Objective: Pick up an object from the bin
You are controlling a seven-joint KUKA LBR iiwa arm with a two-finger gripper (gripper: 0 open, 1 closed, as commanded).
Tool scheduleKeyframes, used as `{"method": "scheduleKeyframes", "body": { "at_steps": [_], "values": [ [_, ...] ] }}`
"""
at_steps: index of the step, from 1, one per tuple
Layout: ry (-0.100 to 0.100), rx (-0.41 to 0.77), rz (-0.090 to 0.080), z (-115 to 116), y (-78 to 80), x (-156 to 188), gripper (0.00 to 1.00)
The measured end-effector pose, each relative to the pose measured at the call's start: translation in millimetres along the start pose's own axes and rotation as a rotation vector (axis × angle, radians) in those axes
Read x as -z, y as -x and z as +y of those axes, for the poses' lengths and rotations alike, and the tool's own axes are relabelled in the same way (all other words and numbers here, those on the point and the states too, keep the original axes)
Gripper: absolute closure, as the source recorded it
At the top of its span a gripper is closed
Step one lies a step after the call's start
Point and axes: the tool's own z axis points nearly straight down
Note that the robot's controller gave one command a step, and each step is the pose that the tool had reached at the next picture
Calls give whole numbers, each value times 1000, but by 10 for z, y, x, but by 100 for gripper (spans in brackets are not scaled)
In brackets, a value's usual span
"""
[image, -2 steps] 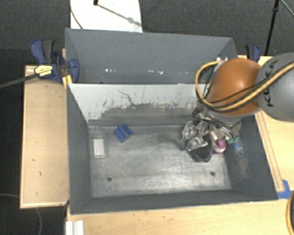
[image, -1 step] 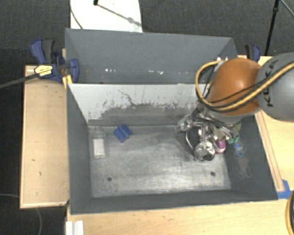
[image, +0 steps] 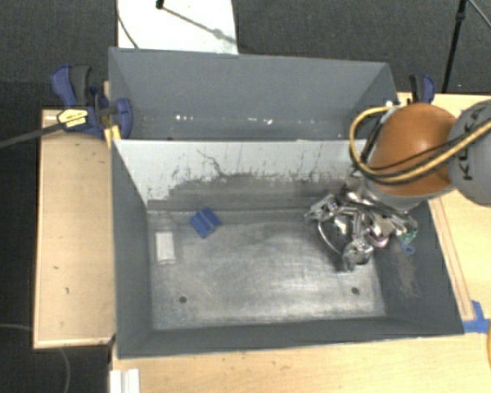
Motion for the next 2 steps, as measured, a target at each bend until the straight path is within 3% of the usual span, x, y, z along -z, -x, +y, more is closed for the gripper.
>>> {"method": "scheduleKeyframes", "body": {
  "at_steps": [1, 2],
  "values": [
    [0, -1, 1, 13, 5, 2, 100],
    [-15, 276, 3, 523, 37, 1999, 100]
  ]
}}
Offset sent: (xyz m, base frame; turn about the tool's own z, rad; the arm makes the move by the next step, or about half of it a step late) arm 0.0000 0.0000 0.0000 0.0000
